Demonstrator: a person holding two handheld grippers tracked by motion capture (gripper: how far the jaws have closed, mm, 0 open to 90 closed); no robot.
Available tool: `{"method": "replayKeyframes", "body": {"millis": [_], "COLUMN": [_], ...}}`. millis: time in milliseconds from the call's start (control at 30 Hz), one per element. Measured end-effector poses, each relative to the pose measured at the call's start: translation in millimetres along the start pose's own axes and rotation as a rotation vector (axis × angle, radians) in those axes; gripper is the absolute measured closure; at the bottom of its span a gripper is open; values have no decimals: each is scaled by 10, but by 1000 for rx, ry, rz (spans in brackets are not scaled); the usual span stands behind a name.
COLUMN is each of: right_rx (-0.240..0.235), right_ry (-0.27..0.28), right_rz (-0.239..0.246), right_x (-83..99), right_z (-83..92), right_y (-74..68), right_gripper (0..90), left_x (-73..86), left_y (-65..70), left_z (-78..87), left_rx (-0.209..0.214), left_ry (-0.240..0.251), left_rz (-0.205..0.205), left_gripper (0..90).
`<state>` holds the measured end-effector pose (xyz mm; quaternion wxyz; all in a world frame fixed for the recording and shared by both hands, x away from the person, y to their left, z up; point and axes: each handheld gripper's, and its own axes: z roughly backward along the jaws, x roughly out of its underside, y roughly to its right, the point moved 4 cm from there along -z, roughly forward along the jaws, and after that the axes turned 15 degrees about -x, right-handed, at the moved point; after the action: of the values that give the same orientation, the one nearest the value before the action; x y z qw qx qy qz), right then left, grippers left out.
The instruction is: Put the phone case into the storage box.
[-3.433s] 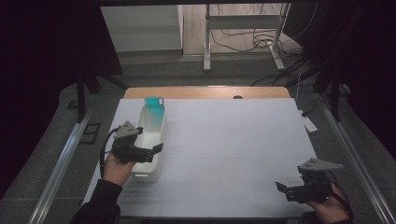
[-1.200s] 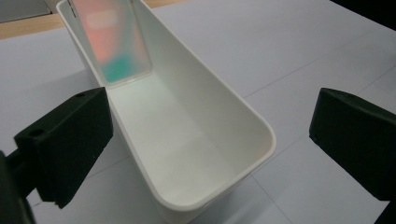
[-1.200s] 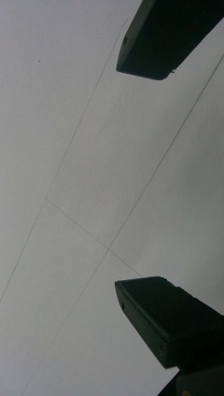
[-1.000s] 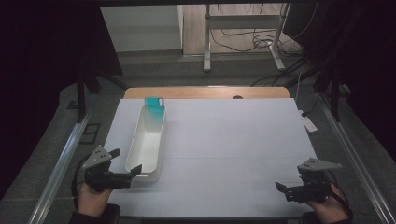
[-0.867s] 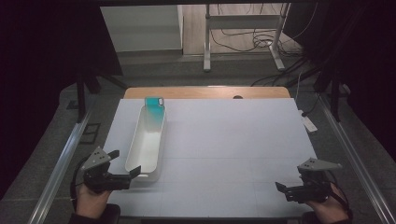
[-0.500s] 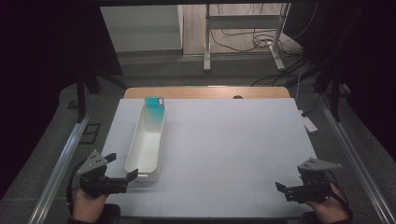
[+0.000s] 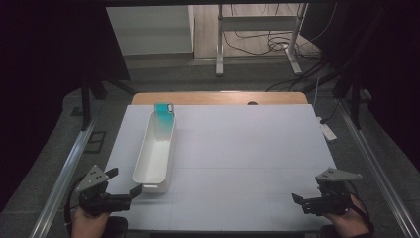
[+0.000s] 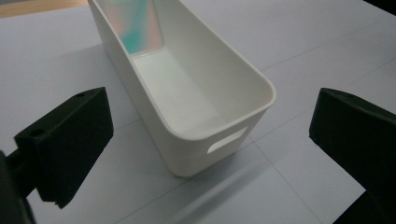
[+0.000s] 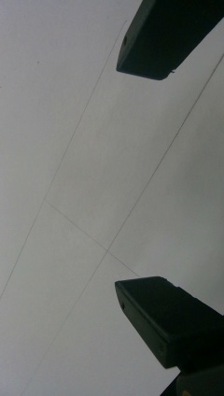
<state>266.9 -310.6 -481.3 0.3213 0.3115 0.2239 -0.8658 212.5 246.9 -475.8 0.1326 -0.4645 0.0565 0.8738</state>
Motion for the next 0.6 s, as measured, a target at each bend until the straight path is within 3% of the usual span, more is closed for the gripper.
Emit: {"method": "replayKeyframes", "body": {"millis": [600], "right_rx": [1], "right_ry": [-6], "right_rz": [-2], "right_x": [0], "right_z": [-6], "right_y": [2], "right_gripper": [0], "left_x": [111], "left_y": [13], "left_z": [49], "left_rx": [-41], "left_ry": [-42], "left_rz": [-23], "left_gripper": [1]}}
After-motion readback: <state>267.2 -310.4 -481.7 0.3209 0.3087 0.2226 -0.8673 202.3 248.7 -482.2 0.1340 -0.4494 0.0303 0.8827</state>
